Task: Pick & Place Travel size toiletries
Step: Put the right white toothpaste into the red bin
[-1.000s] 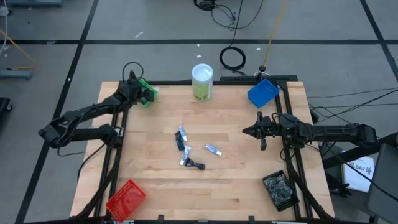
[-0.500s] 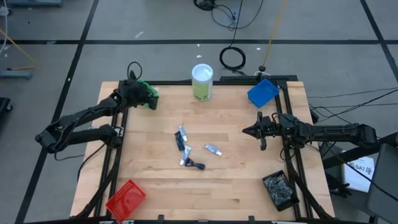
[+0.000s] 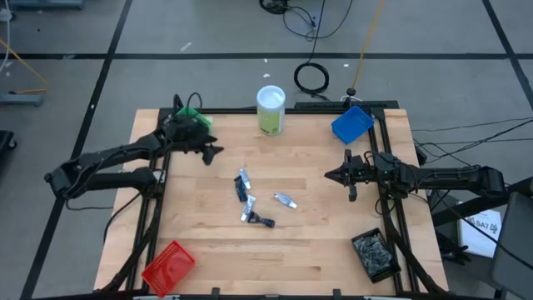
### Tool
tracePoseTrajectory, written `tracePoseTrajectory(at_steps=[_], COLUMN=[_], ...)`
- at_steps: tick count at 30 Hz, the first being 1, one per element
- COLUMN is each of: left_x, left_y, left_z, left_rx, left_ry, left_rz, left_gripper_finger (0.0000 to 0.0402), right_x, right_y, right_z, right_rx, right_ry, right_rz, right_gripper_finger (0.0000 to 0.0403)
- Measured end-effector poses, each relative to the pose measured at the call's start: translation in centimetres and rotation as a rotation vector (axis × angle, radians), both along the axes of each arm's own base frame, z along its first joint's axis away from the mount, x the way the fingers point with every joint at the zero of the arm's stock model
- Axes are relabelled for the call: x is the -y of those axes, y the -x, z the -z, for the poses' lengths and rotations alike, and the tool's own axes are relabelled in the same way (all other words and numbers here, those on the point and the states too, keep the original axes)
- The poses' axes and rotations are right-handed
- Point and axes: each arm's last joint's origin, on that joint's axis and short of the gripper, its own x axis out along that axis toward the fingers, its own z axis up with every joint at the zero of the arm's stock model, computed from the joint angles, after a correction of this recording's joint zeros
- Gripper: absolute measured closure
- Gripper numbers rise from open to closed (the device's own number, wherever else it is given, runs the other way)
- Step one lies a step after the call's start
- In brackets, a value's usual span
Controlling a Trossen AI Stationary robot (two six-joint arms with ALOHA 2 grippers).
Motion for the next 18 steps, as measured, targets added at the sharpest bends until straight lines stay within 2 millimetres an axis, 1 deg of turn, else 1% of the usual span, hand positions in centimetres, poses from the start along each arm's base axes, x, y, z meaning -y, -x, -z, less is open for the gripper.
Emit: tracePoseTrajectory(at_steps=[3,6,11,16,18], left_x=[1.1,2.3,4.4,6.4,7.0], left_y=[-0.7,-1.4,-2.5,-3.3,-3.5], left_z=[0.0,0.0,-0.1,-0.3,-0.4], left_rx=[0.005,0.002,0.012,0.035,0.037], left_ry=[-0.01,-0.029,-0.043,-0.073,-0.09], left_rz=[0.112,0.205,0.322,0.433,0.446], left_gripper_finger=[0.0138,0.0145,0.0165,0.0189,0.0199], right_x=[0.0,0.0,-0.1,-0.9,-1.2], right_y=[0.0,0.0,-0.1,-0.4,-0.6], right_z=[-0.2,-0.6,-1.3,-2.0,-2.1], right_rx=[0.02,0.06,0.128,0.208,0.231], right_ry=[0.002,-0.008,-0.037,-0.016,-0.004], right_rz=[0.0,-0.002,-0.012,-0.071,-0.07], right_gripper_finger=[0.0403,0.0403,0.0403,0.0403,0.0403])
